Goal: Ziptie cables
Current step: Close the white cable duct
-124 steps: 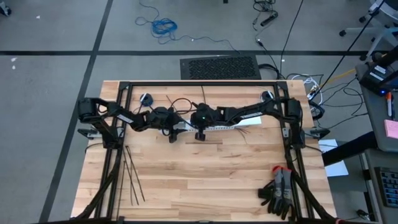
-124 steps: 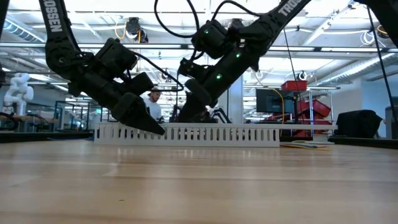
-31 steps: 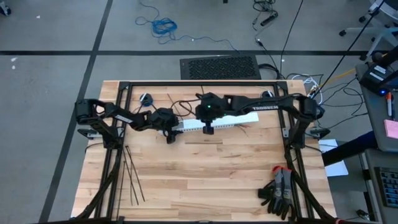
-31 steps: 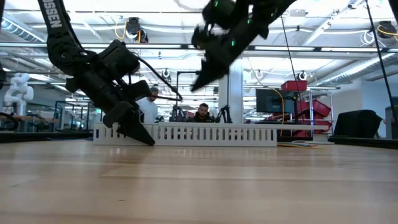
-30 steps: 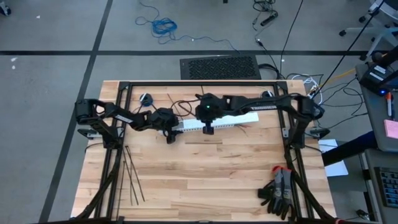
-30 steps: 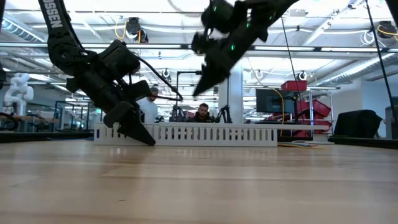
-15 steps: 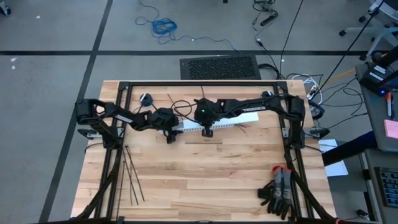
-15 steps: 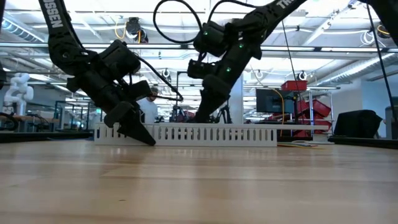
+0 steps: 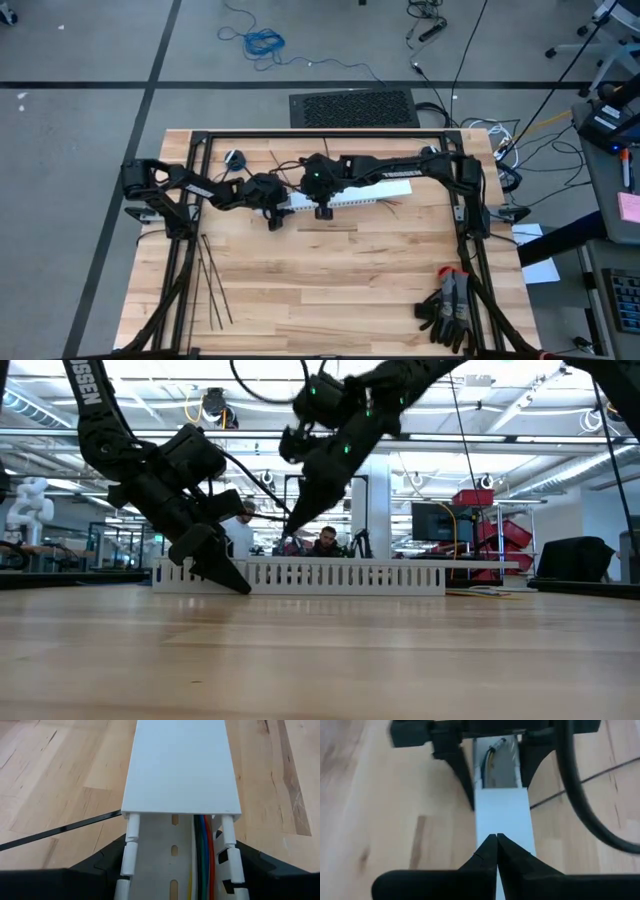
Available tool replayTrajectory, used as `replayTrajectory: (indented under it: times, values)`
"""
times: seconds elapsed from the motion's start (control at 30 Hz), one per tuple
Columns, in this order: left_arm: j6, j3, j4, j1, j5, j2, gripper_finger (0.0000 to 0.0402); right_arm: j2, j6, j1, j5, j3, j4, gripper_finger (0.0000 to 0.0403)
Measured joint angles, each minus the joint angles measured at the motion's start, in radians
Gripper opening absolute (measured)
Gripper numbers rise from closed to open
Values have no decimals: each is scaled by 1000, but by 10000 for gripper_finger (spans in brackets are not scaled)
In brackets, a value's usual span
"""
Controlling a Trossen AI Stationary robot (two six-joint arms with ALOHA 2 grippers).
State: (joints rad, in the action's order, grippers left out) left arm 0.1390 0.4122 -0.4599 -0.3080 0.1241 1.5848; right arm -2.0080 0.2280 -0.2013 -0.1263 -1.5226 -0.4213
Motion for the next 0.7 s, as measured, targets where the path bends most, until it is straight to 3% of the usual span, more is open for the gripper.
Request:
replayTrajectory:
  times: [0.13, 0.27, 0.7]
  values:
    - [5, 0, -1, 0, 0, 0, 244, 3, 10, 4, 25, -63, -175, 0]
    - [5, 0, 0, 0, 0, 0, 244, -1, 12, -8, 31, -63, -231, 0]
    - [0, 2, 17, 0, 3, -2, 244, -104, 44, -28, 10, -68, -141, 0]
